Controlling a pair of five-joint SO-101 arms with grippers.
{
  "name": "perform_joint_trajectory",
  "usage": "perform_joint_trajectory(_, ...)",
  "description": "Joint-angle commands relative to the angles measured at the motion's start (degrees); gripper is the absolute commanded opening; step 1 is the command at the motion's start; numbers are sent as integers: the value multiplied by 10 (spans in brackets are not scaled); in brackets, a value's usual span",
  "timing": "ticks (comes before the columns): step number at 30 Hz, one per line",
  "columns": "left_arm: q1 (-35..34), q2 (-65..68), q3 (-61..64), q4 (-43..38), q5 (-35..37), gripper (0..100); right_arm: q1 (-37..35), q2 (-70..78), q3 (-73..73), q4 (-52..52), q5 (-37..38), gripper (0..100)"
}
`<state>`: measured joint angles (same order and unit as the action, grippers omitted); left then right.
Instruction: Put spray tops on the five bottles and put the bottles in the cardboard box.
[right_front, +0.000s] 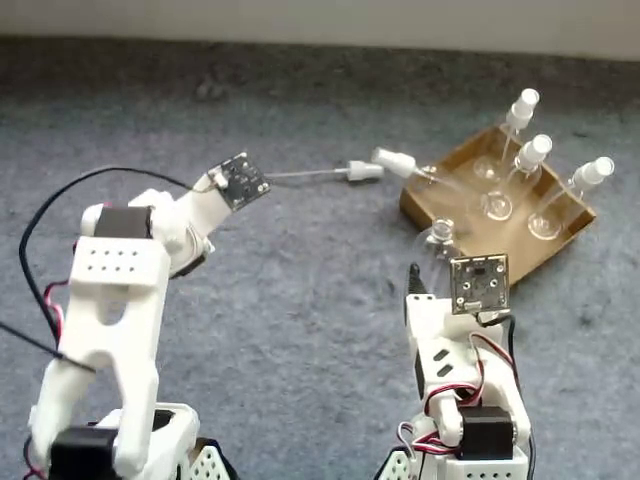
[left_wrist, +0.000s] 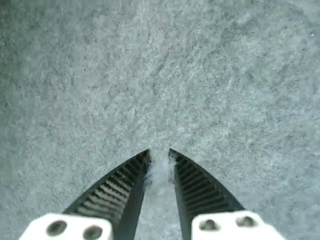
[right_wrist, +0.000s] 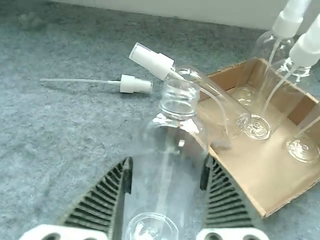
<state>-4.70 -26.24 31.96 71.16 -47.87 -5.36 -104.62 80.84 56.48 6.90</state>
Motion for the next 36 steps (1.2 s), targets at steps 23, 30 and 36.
perform_joint_trajectory(23, 198, 430, -414, -119, -120, 101, 69, -7, -4, -13, -5, 77)
perform_joint_trajectory(30, 200, 577, -560, -169, -118, 104, 71, -7, -4, -14, -5, 77)
perform_joint_trajectory(36, 202, 674, -694, -171, -19, 198, 71, -7, -4, -15, -5, 77)
